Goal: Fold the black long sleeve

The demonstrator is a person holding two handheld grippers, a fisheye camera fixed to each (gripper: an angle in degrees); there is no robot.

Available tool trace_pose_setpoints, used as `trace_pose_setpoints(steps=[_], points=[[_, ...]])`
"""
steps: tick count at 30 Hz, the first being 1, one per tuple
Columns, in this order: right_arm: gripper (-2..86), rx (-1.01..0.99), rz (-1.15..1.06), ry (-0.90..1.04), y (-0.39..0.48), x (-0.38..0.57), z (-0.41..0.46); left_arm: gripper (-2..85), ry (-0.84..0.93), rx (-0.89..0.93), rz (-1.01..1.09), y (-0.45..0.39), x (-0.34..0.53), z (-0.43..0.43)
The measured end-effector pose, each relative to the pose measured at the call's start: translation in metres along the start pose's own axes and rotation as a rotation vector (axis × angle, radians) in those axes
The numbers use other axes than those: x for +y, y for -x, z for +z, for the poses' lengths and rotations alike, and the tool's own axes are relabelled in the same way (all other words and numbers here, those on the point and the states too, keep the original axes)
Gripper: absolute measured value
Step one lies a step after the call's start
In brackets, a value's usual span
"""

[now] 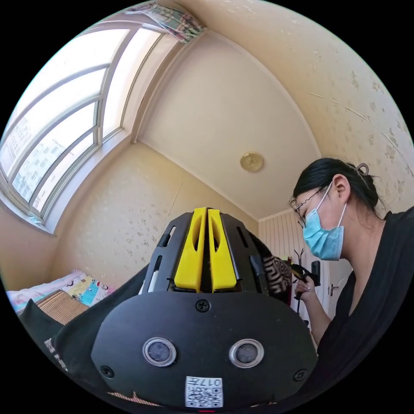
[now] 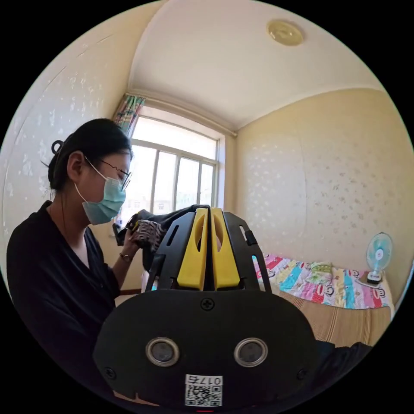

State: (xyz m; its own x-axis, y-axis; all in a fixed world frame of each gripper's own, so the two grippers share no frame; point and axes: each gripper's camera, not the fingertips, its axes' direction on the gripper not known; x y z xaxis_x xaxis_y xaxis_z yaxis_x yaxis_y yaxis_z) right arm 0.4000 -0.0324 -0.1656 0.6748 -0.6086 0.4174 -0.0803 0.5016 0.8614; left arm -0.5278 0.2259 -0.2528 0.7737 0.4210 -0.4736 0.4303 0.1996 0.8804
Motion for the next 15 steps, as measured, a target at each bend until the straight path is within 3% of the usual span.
trace_pose_setpoints(steps=[5,8,12,14,15], points=[[0.7,0.364,-0.042,0.133,0.015,-0.005,0.074,-1.0,0.225,-0.182,0.086,0.038,0.011,0.088],[0.7,0.532,-0.076,0.361,-0.021,0.022,0.179,-1.0,0.482,-0.198,-0.059,0.126,0.063,0.172],[0.7,0.671,-0.133,0.647,-0.107,0.144,0.359,-0.8,0.827,-0.254,-0.151,0.254,0.185,0.272],[0.6,0.687,-0.098,0.815,-0.137,0.222,0.422,-0.4,1.052,-0.307,-0.297,0.334,0.29,0.302],[0.6,0.749,-0.066,1.011,-0.149,0.272,0.453,-0.1,1.102,-0.325,-0.366,0.351,0.313,0.303]])
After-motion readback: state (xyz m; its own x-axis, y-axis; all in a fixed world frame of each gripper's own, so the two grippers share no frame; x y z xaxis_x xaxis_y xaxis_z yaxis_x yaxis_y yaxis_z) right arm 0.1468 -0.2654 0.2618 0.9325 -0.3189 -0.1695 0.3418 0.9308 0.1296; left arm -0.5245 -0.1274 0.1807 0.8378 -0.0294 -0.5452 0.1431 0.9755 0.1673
